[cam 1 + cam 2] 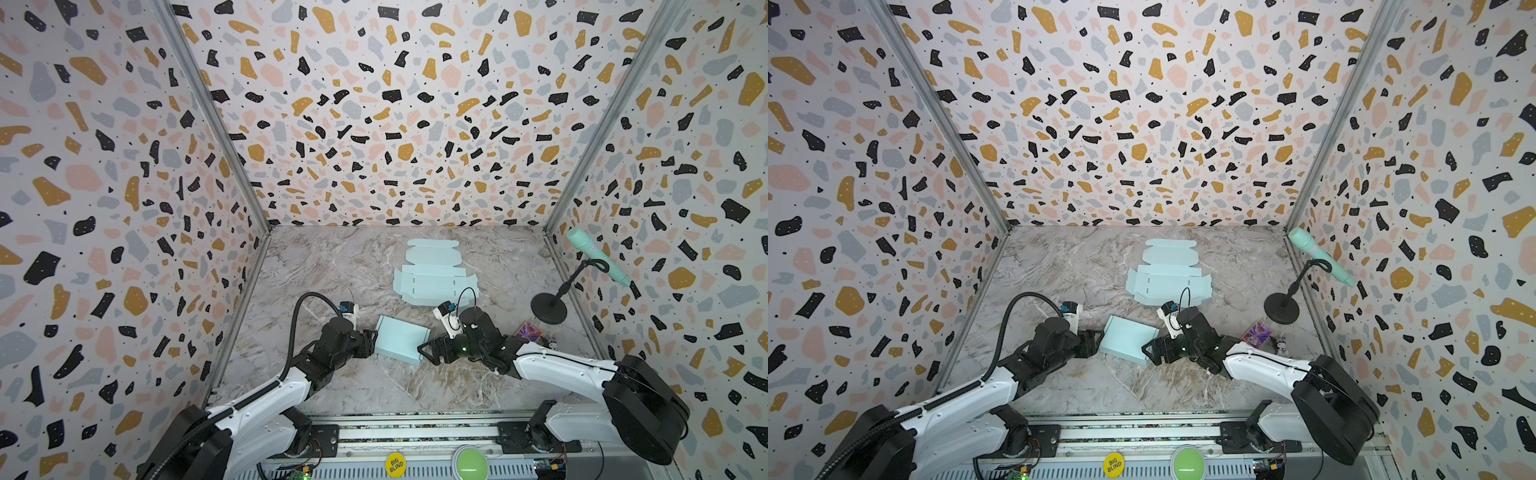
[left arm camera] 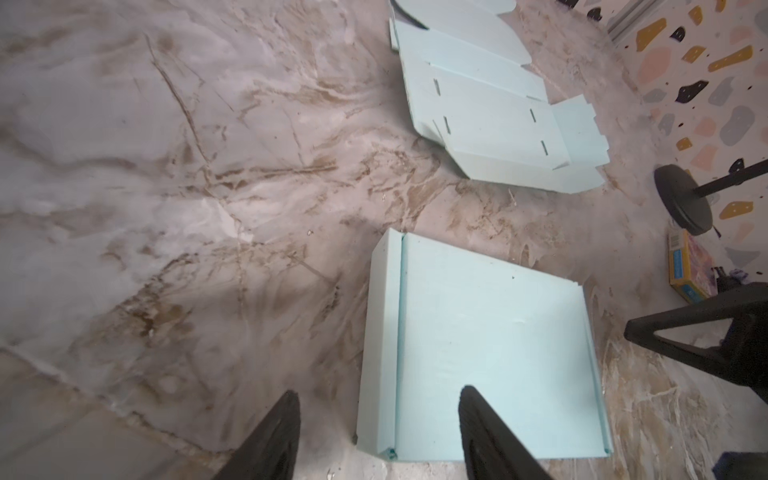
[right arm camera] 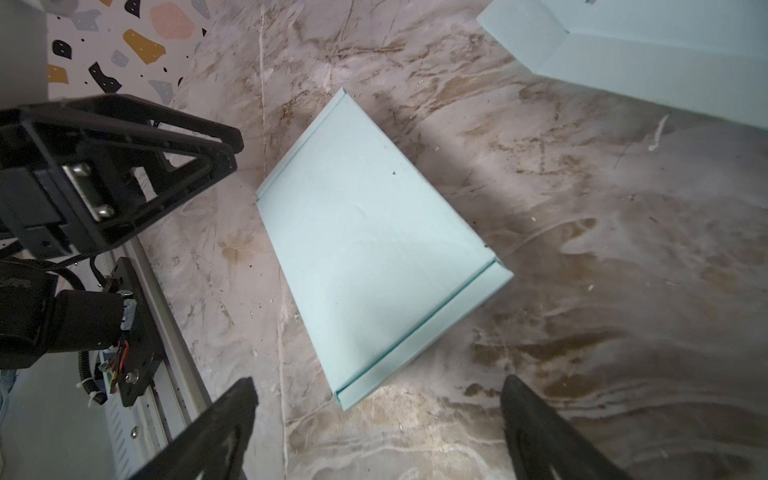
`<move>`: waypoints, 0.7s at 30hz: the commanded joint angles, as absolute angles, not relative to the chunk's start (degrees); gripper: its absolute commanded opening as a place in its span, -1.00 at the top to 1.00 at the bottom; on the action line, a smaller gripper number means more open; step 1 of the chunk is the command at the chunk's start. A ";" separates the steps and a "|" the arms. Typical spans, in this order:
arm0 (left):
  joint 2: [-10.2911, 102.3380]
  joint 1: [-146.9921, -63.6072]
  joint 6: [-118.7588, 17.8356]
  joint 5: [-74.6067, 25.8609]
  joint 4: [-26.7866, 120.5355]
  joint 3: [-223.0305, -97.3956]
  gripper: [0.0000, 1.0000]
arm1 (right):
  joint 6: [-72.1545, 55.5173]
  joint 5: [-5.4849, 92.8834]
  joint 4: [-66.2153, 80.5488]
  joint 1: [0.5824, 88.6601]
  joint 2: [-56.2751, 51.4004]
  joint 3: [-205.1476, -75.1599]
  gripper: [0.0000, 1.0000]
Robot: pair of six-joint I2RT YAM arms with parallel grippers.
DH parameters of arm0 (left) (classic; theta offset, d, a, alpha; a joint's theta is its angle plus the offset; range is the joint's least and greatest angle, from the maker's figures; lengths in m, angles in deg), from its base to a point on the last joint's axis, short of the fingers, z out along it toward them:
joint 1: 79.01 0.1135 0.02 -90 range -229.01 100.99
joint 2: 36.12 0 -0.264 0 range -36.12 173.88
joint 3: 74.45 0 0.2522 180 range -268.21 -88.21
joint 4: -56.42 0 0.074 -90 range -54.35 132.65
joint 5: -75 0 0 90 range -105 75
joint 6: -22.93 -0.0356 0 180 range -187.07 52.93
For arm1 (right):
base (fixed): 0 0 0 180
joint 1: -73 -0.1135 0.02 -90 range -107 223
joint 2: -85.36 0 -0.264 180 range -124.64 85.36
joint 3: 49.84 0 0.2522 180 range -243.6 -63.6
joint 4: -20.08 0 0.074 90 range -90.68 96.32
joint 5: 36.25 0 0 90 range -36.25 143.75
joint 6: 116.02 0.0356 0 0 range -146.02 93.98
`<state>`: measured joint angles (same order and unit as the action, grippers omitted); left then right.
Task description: Fold the paper box
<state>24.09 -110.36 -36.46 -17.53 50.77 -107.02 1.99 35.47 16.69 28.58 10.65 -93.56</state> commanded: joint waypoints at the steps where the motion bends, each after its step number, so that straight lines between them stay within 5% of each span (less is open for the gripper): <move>1: 26.08 -109.25 -38.79 -22.45 56.35 -107.76 -0.27 | 3.75 35.63 20.29 27.45 7.68 -93.04 -0.85; 8: 31.44 -109.24 -38.89 -24.36 62.34 -107.03 -0.22 | 3.89 34.67 23.59 26.69 2.45 -94.89 -0.81; 21: 37.28 -109.20 -36.99 -26.04 69.53 -106.41 0.21 | 1.89 33.18 25.68 26.18 -5.67 -101.63 -0.54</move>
<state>37.29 -109.18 -37.46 -24.96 65.07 -106.91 3.26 33.98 24.97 26.77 -5.09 -98.30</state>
